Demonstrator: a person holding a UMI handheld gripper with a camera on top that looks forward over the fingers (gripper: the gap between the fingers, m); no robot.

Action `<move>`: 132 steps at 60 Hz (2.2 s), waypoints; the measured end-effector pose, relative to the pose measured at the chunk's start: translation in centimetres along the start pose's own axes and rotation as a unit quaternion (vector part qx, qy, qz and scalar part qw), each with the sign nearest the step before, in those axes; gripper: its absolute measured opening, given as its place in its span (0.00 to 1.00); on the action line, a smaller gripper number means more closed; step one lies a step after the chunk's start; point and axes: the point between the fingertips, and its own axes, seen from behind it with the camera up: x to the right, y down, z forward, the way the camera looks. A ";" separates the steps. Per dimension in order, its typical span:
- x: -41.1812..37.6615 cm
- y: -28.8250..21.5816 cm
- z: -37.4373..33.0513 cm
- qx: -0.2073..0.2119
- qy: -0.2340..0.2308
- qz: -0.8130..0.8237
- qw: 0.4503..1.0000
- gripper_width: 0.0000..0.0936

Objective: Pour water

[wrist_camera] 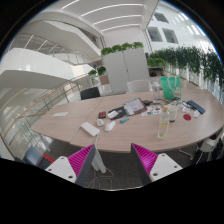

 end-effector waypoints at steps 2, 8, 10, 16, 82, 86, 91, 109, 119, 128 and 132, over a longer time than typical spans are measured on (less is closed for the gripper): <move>0.1 0.5 1.1 0.000 0.000 -0.003 1.000 0.84; -0.8 1.3 2.1 0.000 0.007 -0.008 1.000 0.84; -0.9 1.2 2.1 -0.001 0.013 -0.006 1.000 0.84; -1.4 1.6 2.6 -0.003 0.021 0.001 1.000 0.84; 33.3 -3.0 32.8 0.170 0.150 -0.088 0.970 0.55; 33.5 -3.1 32.7 0.184 0.147 -0.091 0.968 0.51; 33.6 -3.0 33.1 0.171 0.143 -0.083 0.971 0.41; 30.5 -10.1 35.3 0.130 0.002 0.134 0.982 0.33; 32.4 -15.5 37.8 0.106 -0.090 0.423 0.895 0.33; 32.4 -17.1 38.9 0.047 -0.189 0.646 0.738 0.33; 31.5 -17.9 38.9 0.034 -0.220 0.705 0.673 0.33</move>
